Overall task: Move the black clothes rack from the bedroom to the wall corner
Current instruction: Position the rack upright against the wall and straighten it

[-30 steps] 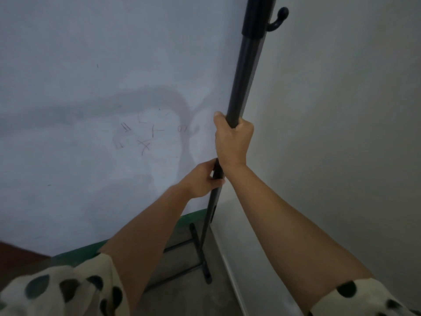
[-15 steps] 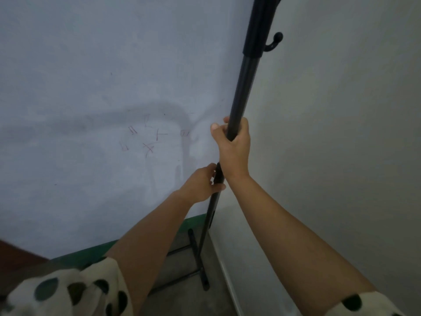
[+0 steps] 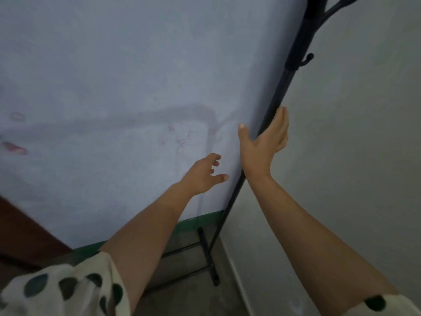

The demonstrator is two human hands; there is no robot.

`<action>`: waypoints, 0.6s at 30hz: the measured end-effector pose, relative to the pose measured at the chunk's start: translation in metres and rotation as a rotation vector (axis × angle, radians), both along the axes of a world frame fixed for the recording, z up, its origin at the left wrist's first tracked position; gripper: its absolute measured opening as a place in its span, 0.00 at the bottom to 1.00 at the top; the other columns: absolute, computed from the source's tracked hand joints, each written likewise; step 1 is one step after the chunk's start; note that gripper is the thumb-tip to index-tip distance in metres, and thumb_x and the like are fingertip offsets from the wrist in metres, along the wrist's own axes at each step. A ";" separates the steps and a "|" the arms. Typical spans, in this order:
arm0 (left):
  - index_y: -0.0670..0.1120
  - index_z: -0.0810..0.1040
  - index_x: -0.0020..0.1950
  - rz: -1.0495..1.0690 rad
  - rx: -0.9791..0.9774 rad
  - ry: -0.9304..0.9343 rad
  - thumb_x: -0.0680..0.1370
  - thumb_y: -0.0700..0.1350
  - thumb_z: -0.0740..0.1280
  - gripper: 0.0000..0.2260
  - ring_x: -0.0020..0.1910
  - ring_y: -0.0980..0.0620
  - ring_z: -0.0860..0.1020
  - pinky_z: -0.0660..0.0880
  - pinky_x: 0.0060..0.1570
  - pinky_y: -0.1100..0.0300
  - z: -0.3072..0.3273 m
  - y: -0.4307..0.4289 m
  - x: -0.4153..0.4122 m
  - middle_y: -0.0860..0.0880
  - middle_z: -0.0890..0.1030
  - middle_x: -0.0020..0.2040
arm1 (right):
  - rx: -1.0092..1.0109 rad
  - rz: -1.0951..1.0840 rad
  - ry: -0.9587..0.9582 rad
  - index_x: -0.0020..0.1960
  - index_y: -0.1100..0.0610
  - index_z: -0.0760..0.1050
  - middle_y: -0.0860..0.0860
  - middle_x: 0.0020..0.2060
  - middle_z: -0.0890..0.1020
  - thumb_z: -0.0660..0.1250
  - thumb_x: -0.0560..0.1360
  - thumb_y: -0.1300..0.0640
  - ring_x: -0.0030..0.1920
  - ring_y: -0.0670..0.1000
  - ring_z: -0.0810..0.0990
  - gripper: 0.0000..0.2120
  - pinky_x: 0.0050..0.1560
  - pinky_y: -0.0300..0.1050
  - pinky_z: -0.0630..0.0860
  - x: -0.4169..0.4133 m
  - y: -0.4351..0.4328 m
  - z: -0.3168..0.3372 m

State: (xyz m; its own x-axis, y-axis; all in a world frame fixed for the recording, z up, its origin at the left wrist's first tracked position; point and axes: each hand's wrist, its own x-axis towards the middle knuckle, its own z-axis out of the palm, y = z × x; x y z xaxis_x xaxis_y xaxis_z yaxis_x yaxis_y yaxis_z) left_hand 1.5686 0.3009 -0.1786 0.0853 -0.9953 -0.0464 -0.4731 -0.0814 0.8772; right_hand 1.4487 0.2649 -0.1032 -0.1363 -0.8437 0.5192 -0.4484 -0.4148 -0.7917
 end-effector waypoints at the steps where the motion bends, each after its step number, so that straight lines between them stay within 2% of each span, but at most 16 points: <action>1: 0.48 0.63 0.71 -0.002 0.004 0.010 0.72 0.53 0.71 0.31 0.58 0.50 0.73 0.71 0.56 0.57 0.000 0.013 0.009 0.47 0.72 0.65 | -0.011 0.022 0.006 0.78 0.61 0.52 0.58 0.78 0.57 0.68 0.75 0.52 0.78 0.56 0.54 0.39 0.77 0.59 0.46 0.008 0.012 0.001; 5: 0.50 0.65 0.70 0.042 0.019 0.019 0.72 0.54 0.71 0.30 0.57 0.51 0.73 0.71 0.53 0.59 -0.006 0.085 0.066 0.49 0.73 0.65 | 0.009 0.203 0.048 0.77 0.60 0.54 0.57 0.78 0.58 0.67 0.77 0.54 0.78 0.56 0.55 0.35 0.77 0.60 0.49 0.071 0.077 -0.002; 12: 0.51 0.65 0.70 0.224 0.108 -0.066 0.72 0.55 0.70 0.29 0.56 0.53 0.74 0.74 0.57 0.56 -0.009 0.225 0.187 0.50 0.74 0.65 | 0.128 0.617 0.040 0.77 0.58 0.56 0.54 0.77 0.61 0.66 0.78 0.56 0.77 0.53 0.58 0.32 0.76 0.60 0.53 0.212 0.196 -0.012; 15: 0.51 0.68 0.68 0.354 0.145 -0.062 0.72 0.54 0.71 0.26 0.56 0.51 0.76 0.75 0.58 0.53 -0.010 0.280 0.239 0.50 0.75 0.63 | 0.237 0.854 0.071 0.77 0.55 0.57 0.53 0.76 0.63 0.67 0.76 0.60 0.75 0.50 0.61 0.32 0.76 0.56 0.58 0.269 0.236 -0.014; 18: 0.49 0.76 0.58 0.479 0.184 -0.115 0.72 0.53 0.71 0.17 0.52 0.51 0.78 0.77 0.54 0.54 -0.013 0.322 0.281 0.50 0.80 0.54 | 0.331 1.080 0.132 0.77 0.55 0.56 0.53 0.75 0.63 0.68 0.73 0.65 0.73 0.46 0.62 0.37 0.74 0.49 0.62 0.314 0.266 -0.013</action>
